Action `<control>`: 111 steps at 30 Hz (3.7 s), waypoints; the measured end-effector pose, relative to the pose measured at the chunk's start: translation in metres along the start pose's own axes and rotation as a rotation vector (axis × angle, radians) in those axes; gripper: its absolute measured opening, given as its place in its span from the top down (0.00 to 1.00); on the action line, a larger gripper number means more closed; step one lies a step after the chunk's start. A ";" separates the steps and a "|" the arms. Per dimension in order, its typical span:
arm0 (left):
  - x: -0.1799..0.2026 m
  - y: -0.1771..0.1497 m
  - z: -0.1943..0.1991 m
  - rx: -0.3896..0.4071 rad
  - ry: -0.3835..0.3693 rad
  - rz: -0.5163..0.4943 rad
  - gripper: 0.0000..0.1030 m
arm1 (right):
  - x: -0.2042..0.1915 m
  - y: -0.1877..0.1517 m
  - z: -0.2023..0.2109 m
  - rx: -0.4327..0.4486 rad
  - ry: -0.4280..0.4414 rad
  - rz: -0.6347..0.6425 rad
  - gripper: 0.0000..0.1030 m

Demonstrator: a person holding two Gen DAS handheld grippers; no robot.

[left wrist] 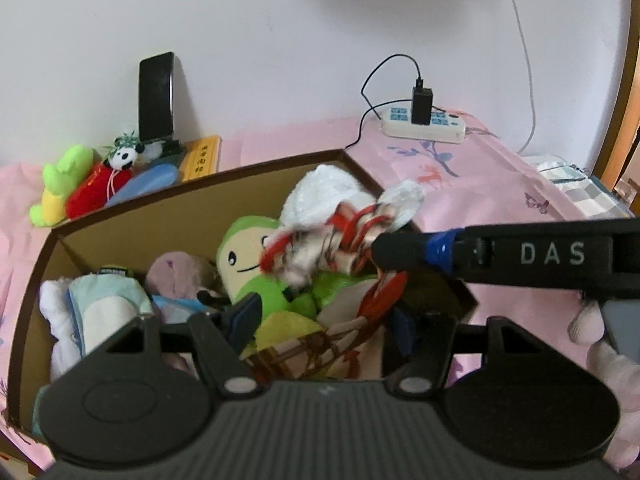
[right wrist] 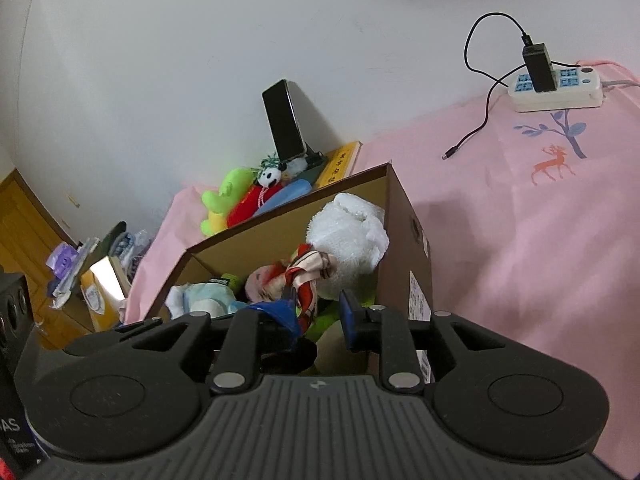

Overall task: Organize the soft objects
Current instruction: 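Lower the scarf into the box and open the right gripper, then move the open right gripper to the red cloth on the sheet, then grasp the red cloth with the right gripper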

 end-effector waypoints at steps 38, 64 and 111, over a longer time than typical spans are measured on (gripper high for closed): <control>0.092 0.014 0.030 -0.012 0.034 -0.035 0.37 | 0.059 -0.030 0.094 0.077 -0.103 -0.085 0.93; 0.156 -0.022 -0.024 -0.194 -0.093 -0.065 0.37 | 0.131 -0.063 0.113 0.012 -0.318 -0.205 0.92; 0.216 -0.021 -0.122 -0.255 -0.482 -0.101 0.37 | 0.216 -0.021 0.071 -0.032 -0.478 -0.234 0.84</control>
Point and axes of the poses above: each gripper's, at about its wrist camera, not at the fingertips, and z roughly against the way its jaws point, x to its right, y to its top, the point moved 4 cm from there along -z, roughly the way its jaws point, and after that the axes turned 8 degrees about -y, right-handed, at the moved point
